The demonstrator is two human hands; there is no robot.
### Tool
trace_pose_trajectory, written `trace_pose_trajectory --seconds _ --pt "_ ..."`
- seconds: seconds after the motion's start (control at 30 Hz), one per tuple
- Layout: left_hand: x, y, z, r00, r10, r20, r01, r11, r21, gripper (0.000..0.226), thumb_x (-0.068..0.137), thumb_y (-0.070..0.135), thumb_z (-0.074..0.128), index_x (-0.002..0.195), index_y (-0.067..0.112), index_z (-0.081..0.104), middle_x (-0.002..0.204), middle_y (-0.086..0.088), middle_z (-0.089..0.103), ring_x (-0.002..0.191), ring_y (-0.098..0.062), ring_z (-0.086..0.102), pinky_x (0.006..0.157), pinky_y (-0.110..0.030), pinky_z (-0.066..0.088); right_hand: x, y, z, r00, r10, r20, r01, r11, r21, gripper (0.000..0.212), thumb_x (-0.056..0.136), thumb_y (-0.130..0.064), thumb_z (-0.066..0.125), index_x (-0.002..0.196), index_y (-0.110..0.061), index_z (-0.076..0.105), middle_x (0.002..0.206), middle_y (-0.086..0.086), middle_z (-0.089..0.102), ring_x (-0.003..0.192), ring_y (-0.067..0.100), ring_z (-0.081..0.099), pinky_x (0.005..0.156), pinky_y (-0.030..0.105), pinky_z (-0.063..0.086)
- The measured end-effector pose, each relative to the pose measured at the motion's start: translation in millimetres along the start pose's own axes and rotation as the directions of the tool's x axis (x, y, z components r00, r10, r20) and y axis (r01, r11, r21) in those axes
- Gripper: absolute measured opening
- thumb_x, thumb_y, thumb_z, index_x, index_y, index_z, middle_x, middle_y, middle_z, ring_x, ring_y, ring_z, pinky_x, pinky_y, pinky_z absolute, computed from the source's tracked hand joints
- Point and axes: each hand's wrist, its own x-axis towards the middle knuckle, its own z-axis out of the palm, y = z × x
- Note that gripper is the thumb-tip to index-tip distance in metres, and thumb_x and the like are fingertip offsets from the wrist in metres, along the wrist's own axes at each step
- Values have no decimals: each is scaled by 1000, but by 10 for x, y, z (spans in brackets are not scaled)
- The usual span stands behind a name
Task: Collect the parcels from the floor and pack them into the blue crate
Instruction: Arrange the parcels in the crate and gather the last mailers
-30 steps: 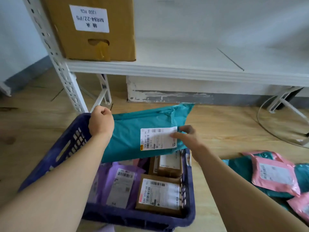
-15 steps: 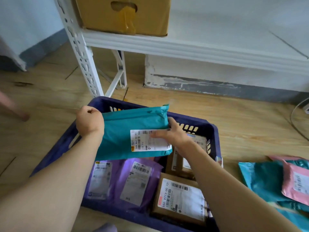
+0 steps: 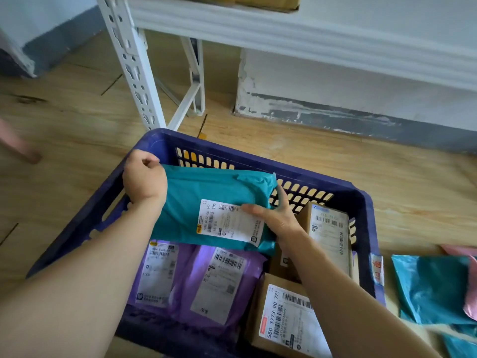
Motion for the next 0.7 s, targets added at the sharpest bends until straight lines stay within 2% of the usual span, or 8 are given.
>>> trace_pose_trajectory --seconds 0.1,0.2,0.3,0.37,0.47,0.57,0.63,0.7 --pt "21 -39 141 983 150 102 -153 988 22 34 87 -8 42 113 6 60 124 -17 49 112 -30 50 92 -24 34 104 89 37 963 41 -265 -60 996 -62 98 69 -23 82 145 -31 19 126 7 57 100 26 65 84 46 56" --pt "-33 -169 193 925 304 230 -344 925 163 34 87 -4 49 117 8 58 127 -15 47 113 -33 49 94 -36 36 186 167 92 896 86 -436 -109 994 -28 87 77 -18 74 145 -25 20 126 9 57 105 30 62 89 47 53" --pt "-156 -388 164 619 566 544 -758 612 226 31 86 16 62 116 7 61 123 -12 52 106 -31 56 90 -42 47 208 223 119 891 113 -440 -136 990 -23 89 82 -15 68 148 -26 10 123 11 59 98 30 65 85 45 55" --pt "-267 -431 134 404 458 792 -877 440 194 50 88 42 58 129 16 51 136 -4 43 119 -25 48 99 -40 41 193 236 117 906 87 -414 -140 985 -101 92 83 -16 68 149 -28 5 122 10 60 96 28 66 84 43 56" --pt "-408 -382 193 231 288 929 -940 314 136 68 86 53 53 143 27 28 151 2 20 136 -20 29 108 -40 32 162 220 127 949 5 -315 -124 925 -360 98 81 -20 71 151 -28 3 127 9 55 101 25 63 82 36 56" --pt "-512 -343 299 212 148 966 -917 373 144 75 83 37 57 147 33 18 155 2 12 139 -24 24 107 -43 33 143 193 184 986 -44 -163 -62 802 -594 102 80 -25 72 151 -28 -2 128 9 52 105 23 60 80 32 56" --pt "-519 -379 341 273 17 962 -873 424 241 75 82 29 57 147 31 19 153 -2 18 137 -26 27 105 -44 37 132 200 250 994 -37 -99 -40 737 -674 99 83 -24 69 151 -29 -4 126 8 54 103 21 61 78 31 57" --pt "-490 -430 337 342 -64 938 -847 412 337 69 85 29 54 146 26 22 150 -6 23 135 -29 30 100 -45 41 97 214 295 992 -77 -98 -39 555 -831 95 86 -29 65 150 -31 -5 126 9 53 101 22 61 73 30 54"
